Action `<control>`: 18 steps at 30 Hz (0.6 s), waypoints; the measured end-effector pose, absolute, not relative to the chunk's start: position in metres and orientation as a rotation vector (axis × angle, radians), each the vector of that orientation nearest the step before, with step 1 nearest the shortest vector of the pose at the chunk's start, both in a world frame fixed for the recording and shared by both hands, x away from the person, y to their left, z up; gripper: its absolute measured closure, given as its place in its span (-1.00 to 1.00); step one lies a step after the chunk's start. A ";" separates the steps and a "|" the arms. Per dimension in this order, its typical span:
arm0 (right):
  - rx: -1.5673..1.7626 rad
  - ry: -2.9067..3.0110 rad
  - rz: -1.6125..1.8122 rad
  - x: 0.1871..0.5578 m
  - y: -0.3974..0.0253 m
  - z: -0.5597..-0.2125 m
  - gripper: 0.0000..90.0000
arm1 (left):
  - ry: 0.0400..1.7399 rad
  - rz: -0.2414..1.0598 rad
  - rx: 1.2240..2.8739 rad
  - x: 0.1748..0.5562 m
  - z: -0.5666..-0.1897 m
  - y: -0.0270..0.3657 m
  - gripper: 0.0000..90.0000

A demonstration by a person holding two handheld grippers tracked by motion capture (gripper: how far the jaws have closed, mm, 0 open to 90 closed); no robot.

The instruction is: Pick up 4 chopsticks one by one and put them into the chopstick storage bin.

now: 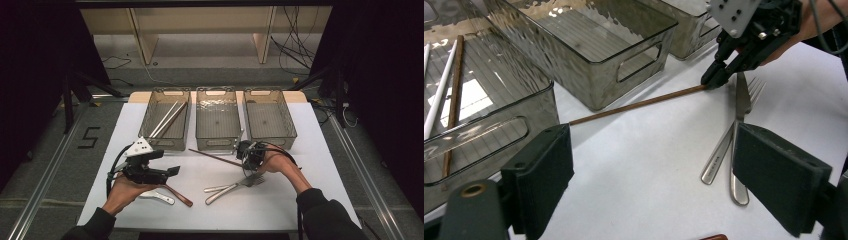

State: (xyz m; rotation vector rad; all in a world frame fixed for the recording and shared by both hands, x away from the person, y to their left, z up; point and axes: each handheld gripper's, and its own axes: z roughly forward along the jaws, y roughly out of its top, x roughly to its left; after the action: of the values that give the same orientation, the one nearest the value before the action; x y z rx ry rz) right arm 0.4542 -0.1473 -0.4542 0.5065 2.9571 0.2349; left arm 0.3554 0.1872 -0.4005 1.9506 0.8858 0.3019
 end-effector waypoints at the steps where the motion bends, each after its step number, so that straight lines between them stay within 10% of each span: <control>1: 0.488 2.956 0.237 0.454 -0.148 -0.454 0.89 | 0.888 0.302 1.949 0.356 -0.401 0.188 -0.64; 18: 0.387 2.924 0.369 0.441 -0.147 -0.429 0.89 | 0.926 0.290 1.973 0.362 -0.407 0.194 -0.64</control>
State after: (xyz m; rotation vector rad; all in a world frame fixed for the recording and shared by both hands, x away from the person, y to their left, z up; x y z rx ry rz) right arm 0.4406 -0.1468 -0.4288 0.3870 2.9240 0.3693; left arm 0.3624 0.1943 -0.4072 1.9725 0.9257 0.2899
